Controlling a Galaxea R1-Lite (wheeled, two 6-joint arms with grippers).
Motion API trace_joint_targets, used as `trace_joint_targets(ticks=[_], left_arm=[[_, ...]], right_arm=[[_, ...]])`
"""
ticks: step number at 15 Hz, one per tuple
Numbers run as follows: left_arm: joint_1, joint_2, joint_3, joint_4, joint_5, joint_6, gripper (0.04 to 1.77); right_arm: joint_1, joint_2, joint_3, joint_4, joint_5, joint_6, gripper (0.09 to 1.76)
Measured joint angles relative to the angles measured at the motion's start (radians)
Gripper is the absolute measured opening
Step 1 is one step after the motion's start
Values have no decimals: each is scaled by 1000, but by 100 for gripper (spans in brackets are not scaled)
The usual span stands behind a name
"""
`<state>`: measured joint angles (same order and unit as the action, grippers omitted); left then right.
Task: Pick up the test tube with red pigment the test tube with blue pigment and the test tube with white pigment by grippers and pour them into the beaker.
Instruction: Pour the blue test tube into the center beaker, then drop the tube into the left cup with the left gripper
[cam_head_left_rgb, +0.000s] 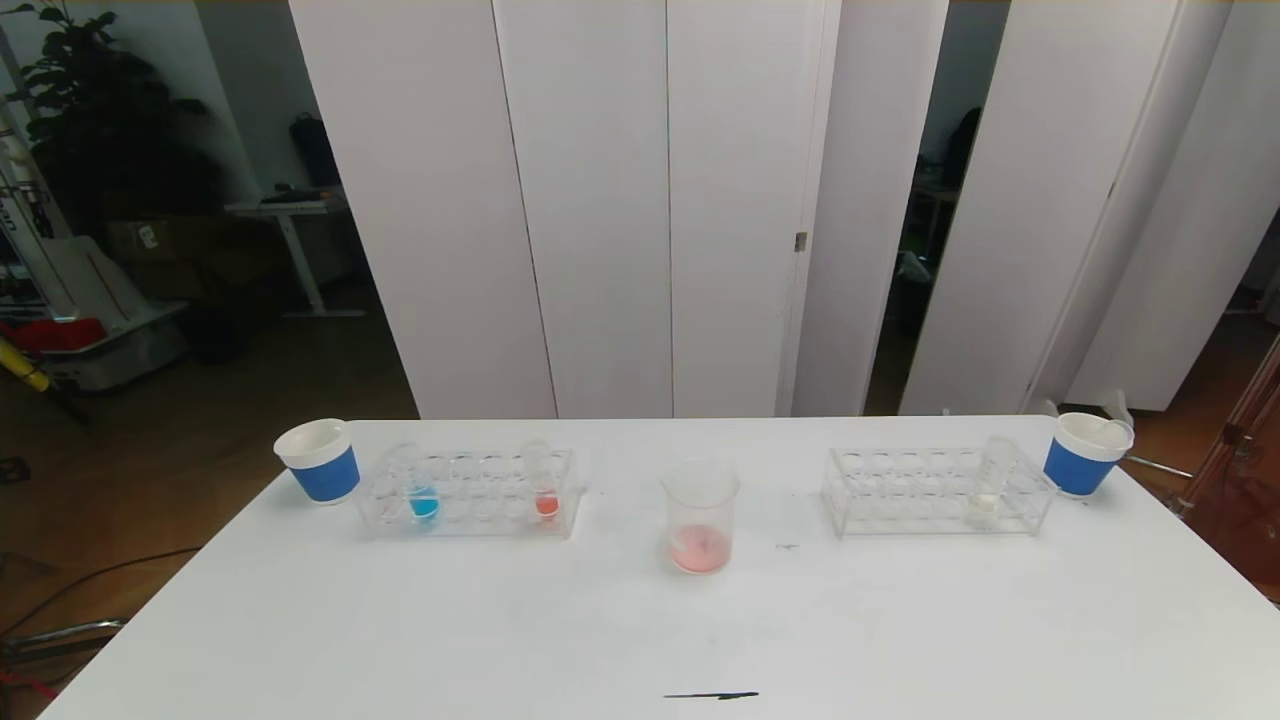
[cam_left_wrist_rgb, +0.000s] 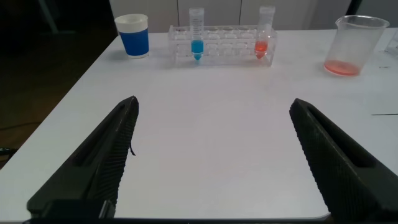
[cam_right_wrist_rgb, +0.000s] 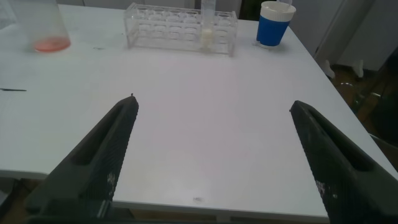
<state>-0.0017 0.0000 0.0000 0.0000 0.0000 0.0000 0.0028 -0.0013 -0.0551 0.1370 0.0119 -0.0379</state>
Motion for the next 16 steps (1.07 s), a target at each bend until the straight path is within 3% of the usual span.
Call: trace_joint_targets(ticks=[16], left_arm=[[0, 0, 0, 0, 0, 0, 174]], right_arm=[[0, 0, 0, 0, 0, 0, 175]])
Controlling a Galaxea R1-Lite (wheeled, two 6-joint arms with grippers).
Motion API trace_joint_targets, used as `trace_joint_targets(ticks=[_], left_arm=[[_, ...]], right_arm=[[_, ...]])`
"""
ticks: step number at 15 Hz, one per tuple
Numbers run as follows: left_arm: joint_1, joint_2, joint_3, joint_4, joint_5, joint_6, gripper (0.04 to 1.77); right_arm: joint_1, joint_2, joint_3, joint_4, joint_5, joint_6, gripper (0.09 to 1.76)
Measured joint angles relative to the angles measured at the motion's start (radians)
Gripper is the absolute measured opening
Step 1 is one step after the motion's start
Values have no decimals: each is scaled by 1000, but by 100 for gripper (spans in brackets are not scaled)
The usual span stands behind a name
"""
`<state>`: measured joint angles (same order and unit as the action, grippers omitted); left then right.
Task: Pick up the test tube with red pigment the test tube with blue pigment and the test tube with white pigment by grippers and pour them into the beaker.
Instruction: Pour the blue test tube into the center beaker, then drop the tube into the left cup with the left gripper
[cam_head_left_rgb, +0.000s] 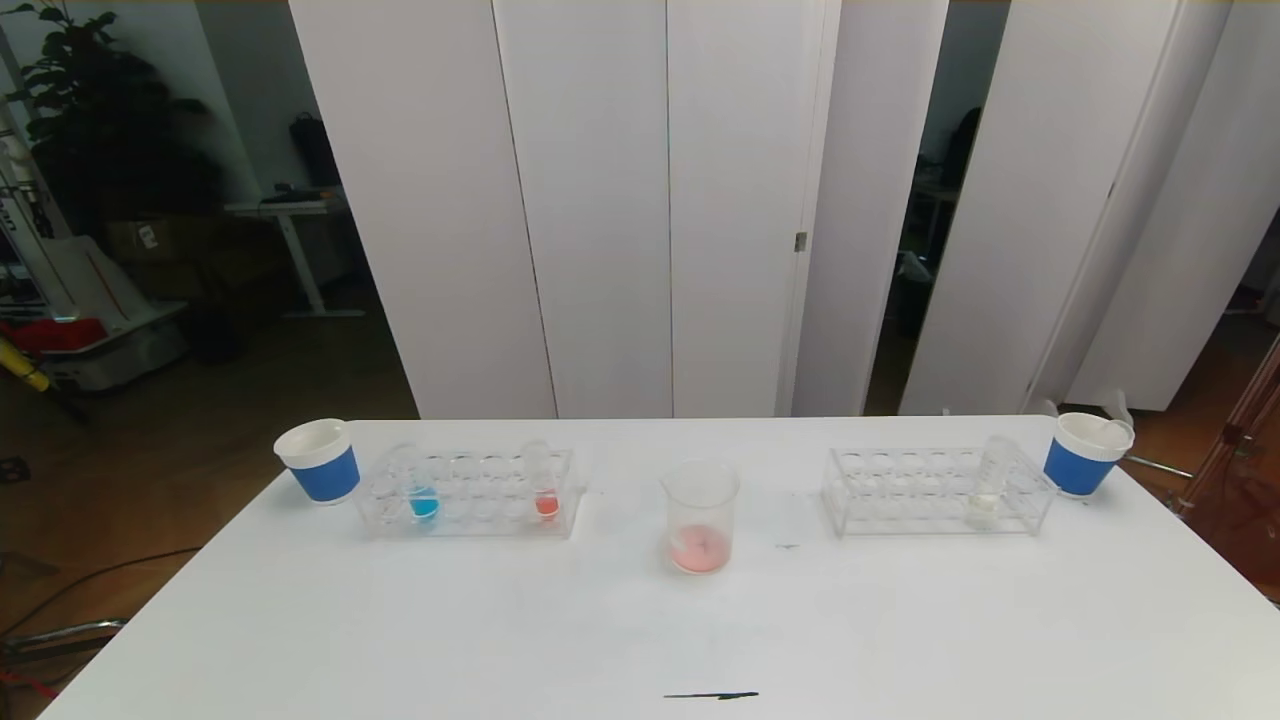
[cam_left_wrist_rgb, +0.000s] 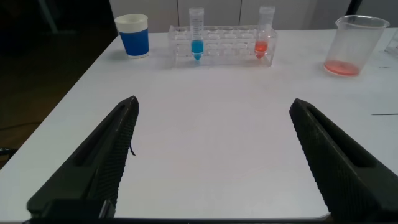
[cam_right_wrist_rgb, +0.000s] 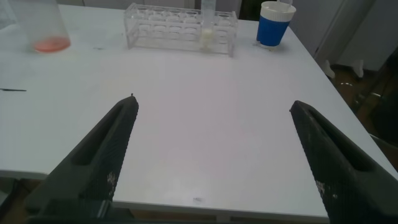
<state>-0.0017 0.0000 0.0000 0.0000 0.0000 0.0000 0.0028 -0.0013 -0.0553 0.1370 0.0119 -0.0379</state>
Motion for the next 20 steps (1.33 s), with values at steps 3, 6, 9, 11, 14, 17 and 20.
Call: trace_joint_targets(ticks=[3, 6, 9, 11, 14, 17, 20], left_arm=[[0, 0, 0, 0, 0, 0, 174], [0, 0, 0, 0, 0, 0, 174], [0, 0, 0, 0, 0, 0, 174], [0, 0, 0, 0, 0, 0, 174], [0, 0, 0, 0, 0, 0, 174], [0, 0, 0, 0, 1, 0, 174], [0, 0, 0, 0, 1, 0, 174]], right_arm=[[0, 0, 0, 0, 0, 0, 175], [0, 0, 0, 0, 0, 0, 175], [0, 0, 0, 0, 0, 0, 175], [0, 0, 0, 0, 0, 0, 175], [0, 0, 0, 0, 0, 0, 175], [0, 0, 0, 0, 0, 0, 175], [0, 0, 0, 0, 0, 0, 175]])
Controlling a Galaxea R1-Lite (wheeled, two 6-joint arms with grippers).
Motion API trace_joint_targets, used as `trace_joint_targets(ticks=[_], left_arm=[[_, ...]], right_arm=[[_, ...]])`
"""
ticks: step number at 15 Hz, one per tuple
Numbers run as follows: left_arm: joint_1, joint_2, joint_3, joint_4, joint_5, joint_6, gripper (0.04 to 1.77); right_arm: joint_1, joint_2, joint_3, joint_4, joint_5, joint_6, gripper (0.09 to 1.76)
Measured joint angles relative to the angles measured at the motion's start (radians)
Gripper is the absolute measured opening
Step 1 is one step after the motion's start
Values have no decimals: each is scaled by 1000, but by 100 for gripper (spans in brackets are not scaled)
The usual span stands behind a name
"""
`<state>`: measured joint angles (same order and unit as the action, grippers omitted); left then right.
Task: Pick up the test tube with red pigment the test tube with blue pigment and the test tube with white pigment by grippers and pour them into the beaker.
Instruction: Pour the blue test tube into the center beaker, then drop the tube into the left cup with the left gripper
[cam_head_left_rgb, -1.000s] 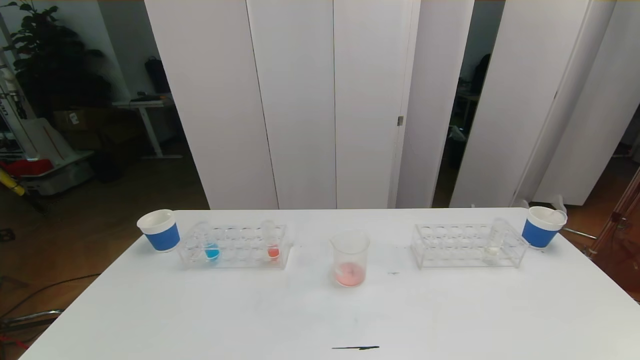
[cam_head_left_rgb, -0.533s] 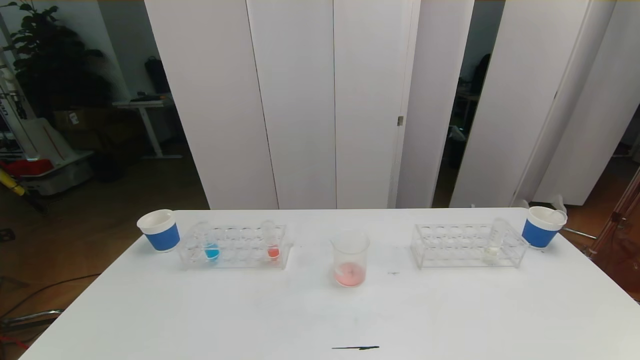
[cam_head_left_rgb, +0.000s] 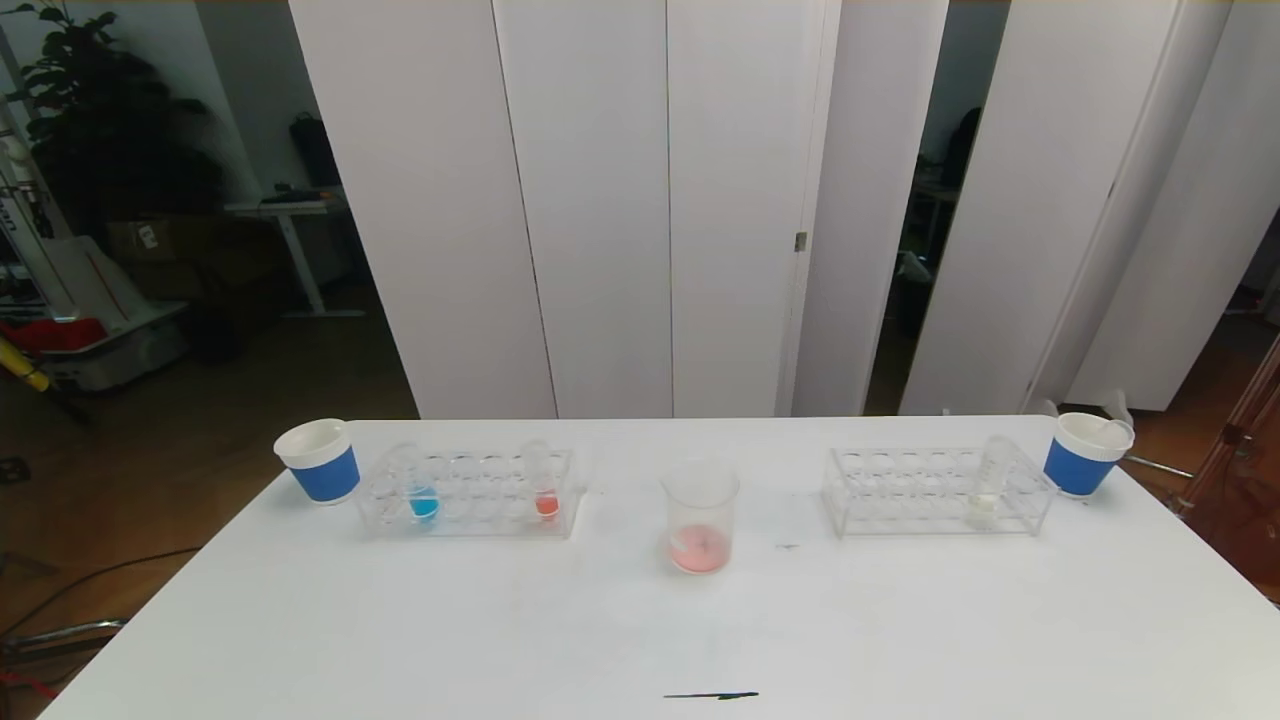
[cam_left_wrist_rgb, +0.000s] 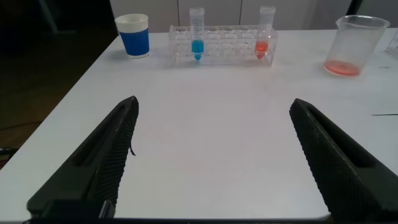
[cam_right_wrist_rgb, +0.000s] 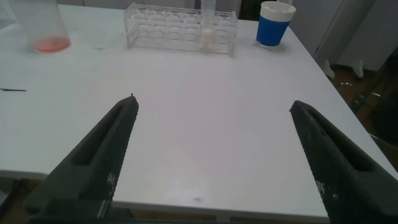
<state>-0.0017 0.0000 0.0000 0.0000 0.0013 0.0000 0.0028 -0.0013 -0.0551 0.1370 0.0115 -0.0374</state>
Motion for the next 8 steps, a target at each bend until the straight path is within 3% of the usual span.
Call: trace_joint_targets(ticks=[4, 8], left_arm=[[0, 0, -6, -30, 4, 3, 174], [0, 6, -150, 36, 16, 4, 174]], right_arm=[[0, 0, 0, 0, 0, 0, 175], [0, 0, 0, 0, 0, 0, 175]])
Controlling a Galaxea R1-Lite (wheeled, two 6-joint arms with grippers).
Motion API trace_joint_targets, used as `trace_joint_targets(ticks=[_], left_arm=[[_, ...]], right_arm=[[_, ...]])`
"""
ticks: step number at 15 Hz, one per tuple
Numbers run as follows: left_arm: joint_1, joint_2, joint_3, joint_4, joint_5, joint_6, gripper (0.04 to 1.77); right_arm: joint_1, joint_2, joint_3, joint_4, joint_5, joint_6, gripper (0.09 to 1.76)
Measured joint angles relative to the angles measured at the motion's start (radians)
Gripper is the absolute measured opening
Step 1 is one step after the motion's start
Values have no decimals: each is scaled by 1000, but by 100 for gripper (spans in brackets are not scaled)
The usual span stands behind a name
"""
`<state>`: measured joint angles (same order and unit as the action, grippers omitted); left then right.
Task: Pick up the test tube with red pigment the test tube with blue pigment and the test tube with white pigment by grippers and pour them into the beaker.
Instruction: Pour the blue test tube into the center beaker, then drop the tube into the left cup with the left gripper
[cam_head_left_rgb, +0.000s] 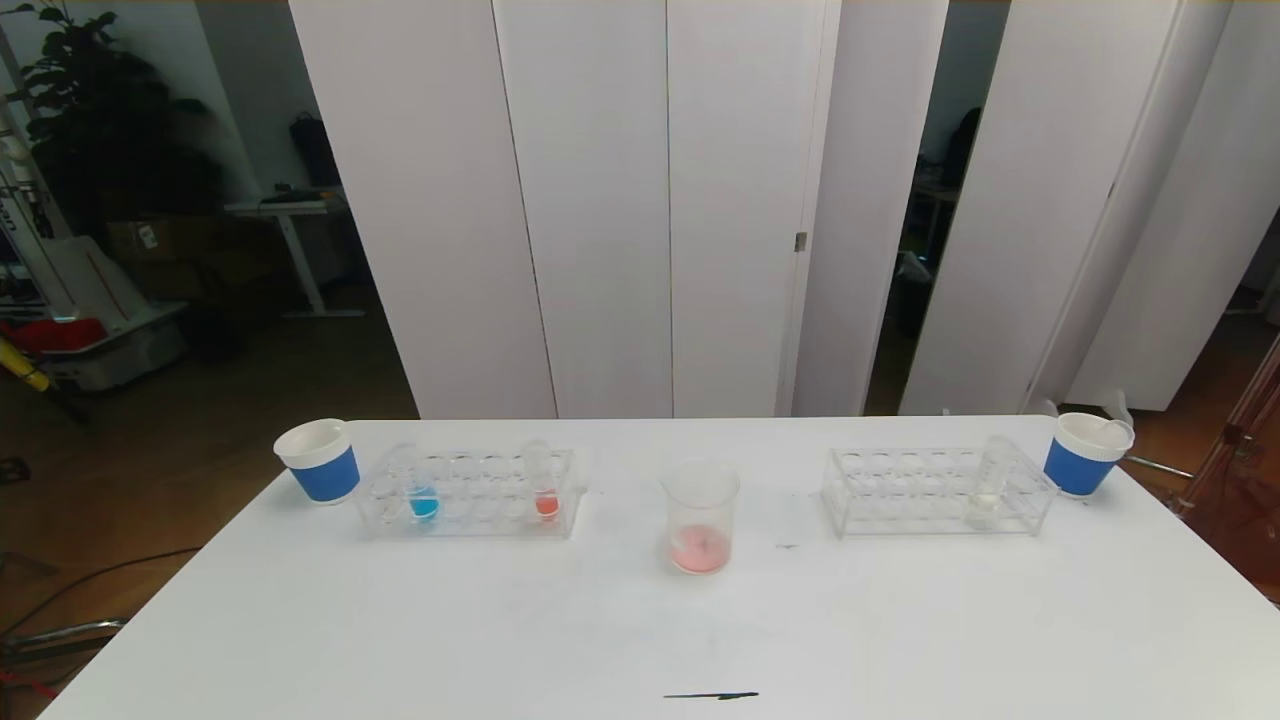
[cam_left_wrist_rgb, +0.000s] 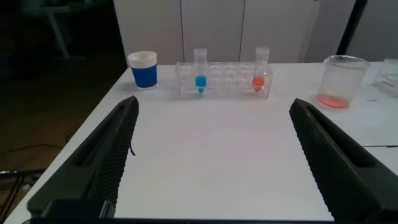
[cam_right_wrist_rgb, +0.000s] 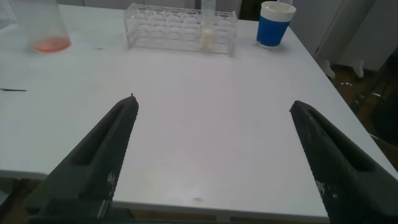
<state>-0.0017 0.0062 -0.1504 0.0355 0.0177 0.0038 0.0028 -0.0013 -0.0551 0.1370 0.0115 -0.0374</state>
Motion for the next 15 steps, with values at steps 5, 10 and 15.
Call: trace_joint_targets(ticks=[5, 10, 15], left_arm=[[-1, 111, -297, 91, 32, 0, 174], [-2, 385, -601, 91, 67, 3, 174], [5, 713, -717, -49, 77, 2, 174]], right_arm=[[0, 0, 0, 0, 0, 0, 175], [0, 0, 0, 0, 0, 0, 175], [0, 0, 0, 0, 0, 0, 175]])
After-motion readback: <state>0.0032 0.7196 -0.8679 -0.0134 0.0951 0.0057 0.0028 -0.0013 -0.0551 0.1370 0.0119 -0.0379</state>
